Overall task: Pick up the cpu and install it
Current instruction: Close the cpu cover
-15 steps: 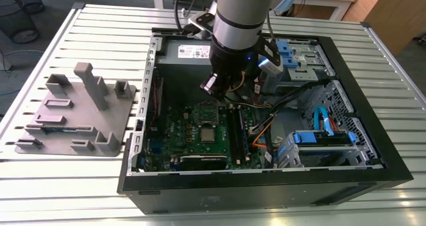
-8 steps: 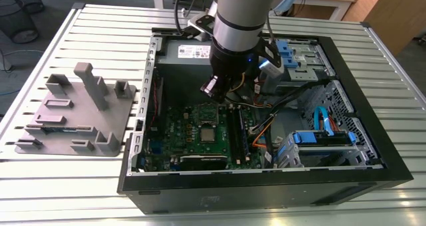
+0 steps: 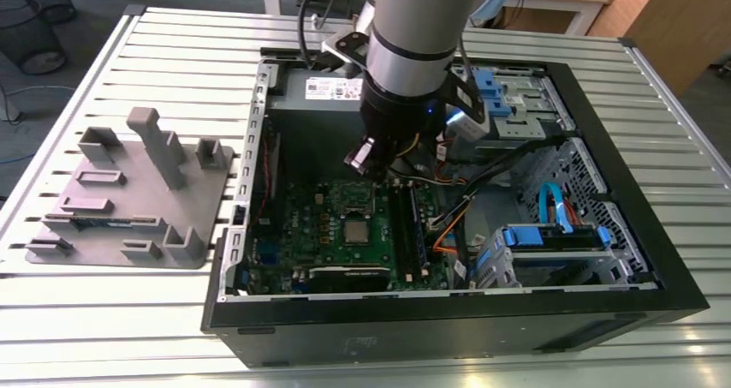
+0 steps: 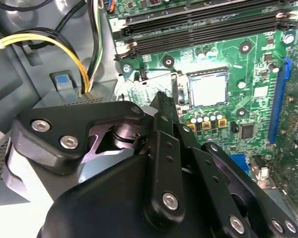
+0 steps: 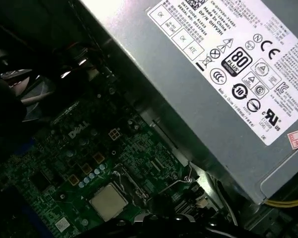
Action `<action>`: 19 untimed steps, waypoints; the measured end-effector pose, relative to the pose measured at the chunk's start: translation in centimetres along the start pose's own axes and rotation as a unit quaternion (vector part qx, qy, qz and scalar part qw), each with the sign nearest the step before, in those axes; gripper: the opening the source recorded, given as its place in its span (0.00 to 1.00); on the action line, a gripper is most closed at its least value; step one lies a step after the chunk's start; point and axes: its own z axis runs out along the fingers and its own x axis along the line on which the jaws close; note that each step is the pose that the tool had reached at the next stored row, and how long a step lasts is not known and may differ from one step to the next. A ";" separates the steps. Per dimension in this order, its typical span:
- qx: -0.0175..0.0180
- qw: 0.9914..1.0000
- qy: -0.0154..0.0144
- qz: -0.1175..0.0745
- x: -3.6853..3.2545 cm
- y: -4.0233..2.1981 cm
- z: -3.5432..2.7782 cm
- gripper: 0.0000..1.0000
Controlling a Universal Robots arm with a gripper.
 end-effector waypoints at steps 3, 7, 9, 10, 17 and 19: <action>0.000 1.000 0.000 0.000 0.24 -0.20 -0.01 0.11; 0.000 1.000 0.000 -0.001 0.60 -0.51 -0.03 0.11; 0.000 1.000 0.000 -0.002 0.79 -0.67 -0.05 0.11; 0.000 1.000 0.000 -0.002 0.88 -0.75 -0.05 0.11; 0.001 1.000 0.001 -0.003 1.56 -1.33 -0.09 0.11; 0.001 1.000 0.001 -0.003 1.64 -1.39 -0.10 0.11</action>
